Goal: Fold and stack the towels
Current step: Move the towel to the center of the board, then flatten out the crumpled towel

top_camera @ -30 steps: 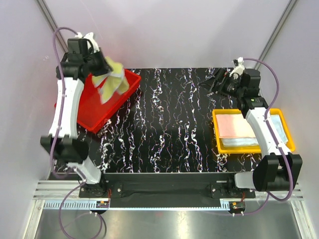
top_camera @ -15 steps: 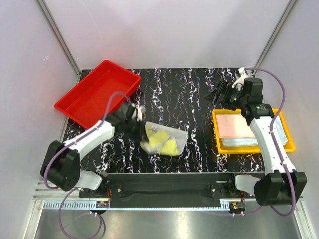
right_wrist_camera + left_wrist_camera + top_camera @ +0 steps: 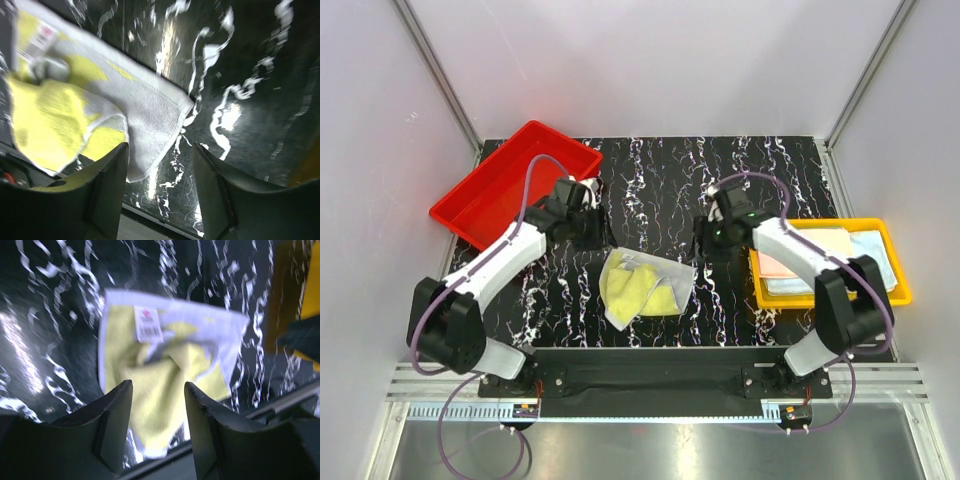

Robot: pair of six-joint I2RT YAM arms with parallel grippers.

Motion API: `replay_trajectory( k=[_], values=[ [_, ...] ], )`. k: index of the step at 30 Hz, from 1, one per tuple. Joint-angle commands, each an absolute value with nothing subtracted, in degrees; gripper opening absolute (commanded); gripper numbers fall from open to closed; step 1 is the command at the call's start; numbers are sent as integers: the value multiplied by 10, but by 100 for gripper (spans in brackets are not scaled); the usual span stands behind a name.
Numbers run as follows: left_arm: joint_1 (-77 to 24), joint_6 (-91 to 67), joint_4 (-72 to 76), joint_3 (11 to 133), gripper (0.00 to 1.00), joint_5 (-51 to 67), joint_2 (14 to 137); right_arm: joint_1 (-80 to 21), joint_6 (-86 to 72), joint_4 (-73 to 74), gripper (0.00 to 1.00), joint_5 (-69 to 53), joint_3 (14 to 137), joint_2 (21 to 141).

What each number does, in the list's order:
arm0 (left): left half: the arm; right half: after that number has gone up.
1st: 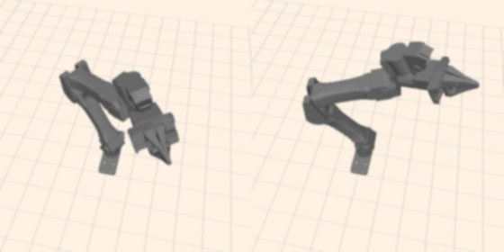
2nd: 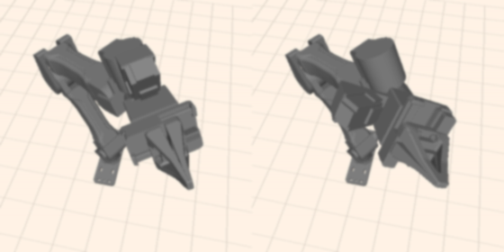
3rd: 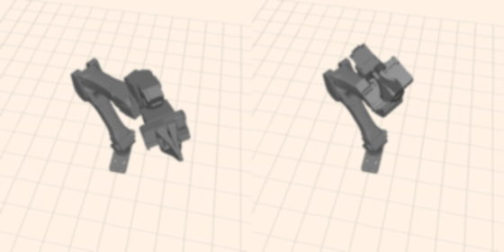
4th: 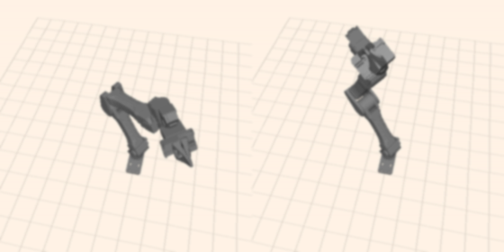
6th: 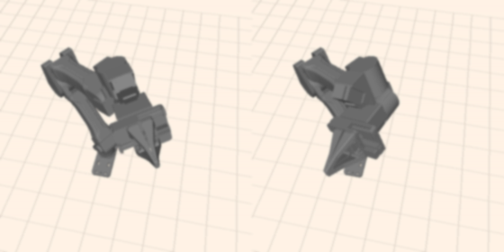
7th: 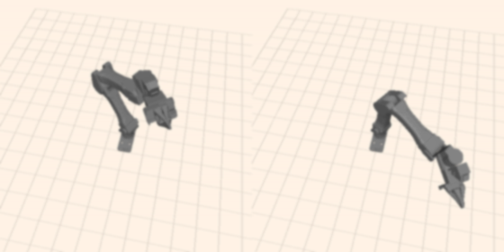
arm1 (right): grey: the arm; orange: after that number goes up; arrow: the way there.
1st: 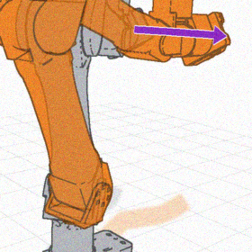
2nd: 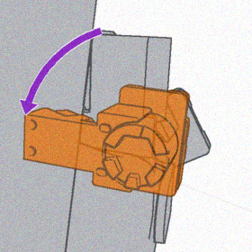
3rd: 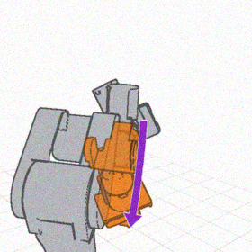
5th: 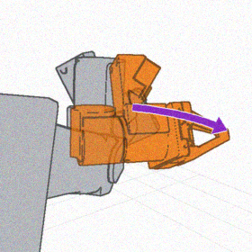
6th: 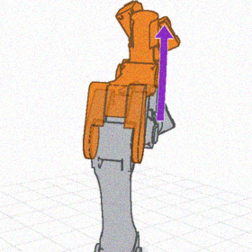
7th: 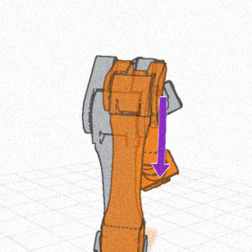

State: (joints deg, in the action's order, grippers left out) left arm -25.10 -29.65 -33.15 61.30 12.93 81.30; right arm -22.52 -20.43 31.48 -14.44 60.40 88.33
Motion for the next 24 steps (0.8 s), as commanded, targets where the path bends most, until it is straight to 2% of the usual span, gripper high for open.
replay_trajectory(
  k=[1, 11, 24],
  values=[
    [-222, -280, -327, 641, 50, 117, 877, -261, -214, 279, 57, -104, 589, 921],
    [-202, -246, -297, 728, 47, 116, 1040, -302, -192, 244, 55, -36, 582, 988],
    [-204, -211, -293, 765, 47, 99, 1114, -303, -187, 222, 54, -8, 576, 981]
  ],
)
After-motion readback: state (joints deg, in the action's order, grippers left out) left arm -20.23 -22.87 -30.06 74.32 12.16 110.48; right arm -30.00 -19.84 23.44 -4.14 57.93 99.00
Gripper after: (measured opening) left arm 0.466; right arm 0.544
